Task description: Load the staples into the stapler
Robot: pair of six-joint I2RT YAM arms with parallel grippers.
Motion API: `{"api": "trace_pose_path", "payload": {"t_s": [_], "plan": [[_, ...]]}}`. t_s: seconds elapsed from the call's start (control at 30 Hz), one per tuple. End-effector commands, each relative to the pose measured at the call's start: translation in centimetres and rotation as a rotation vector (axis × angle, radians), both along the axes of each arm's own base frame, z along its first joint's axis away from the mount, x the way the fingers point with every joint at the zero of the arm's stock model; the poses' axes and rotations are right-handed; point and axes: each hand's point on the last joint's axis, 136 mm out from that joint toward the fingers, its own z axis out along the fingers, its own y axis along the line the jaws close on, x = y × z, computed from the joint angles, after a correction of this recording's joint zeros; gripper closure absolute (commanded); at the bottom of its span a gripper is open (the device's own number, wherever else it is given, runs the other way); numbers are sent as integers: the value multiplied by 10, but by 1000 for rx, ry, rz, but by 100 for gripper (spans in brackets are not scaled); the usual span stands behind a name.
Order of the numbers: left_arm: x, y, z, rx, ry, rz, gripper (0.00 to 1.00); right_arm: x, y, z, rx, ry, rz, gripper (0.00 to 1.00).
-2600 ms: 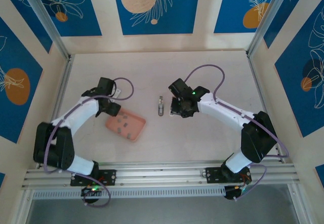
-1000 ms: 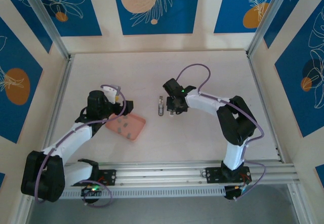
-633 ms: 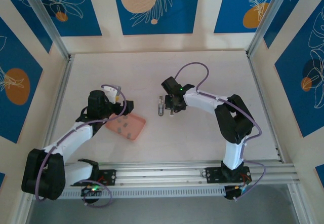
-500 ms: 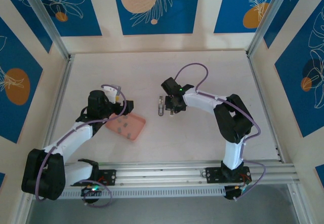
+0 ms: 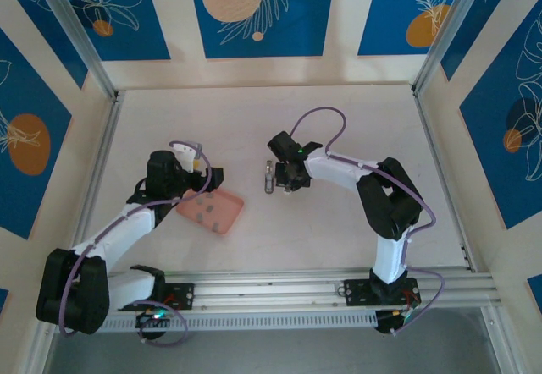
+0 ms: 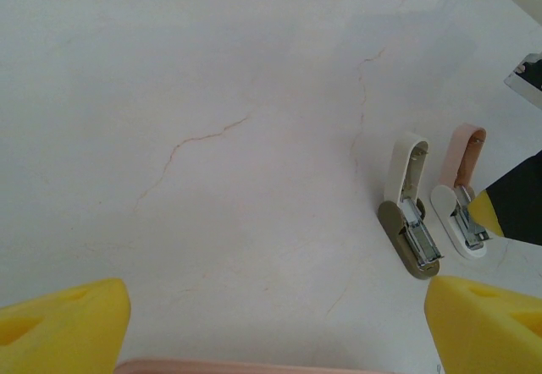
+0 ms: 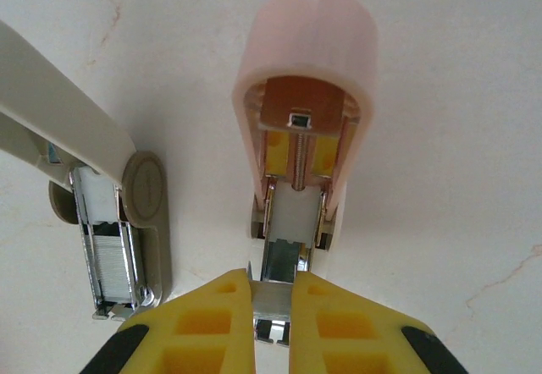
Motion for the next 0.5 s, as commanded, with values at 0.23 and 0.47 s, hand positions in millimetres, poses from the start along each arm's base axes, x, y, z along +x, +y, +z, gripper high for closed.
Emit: {"api": "trace_pose_path", "payload": {"t_s": [0.23,0.47], "plan": [[3,-2,9,-16,-24,-13,10,-8,-9,-2,-41,22,-29,86],[4,-3,8,-19,-23,-15,10,-8,-10,-5,-48,30,-32,86]]}}
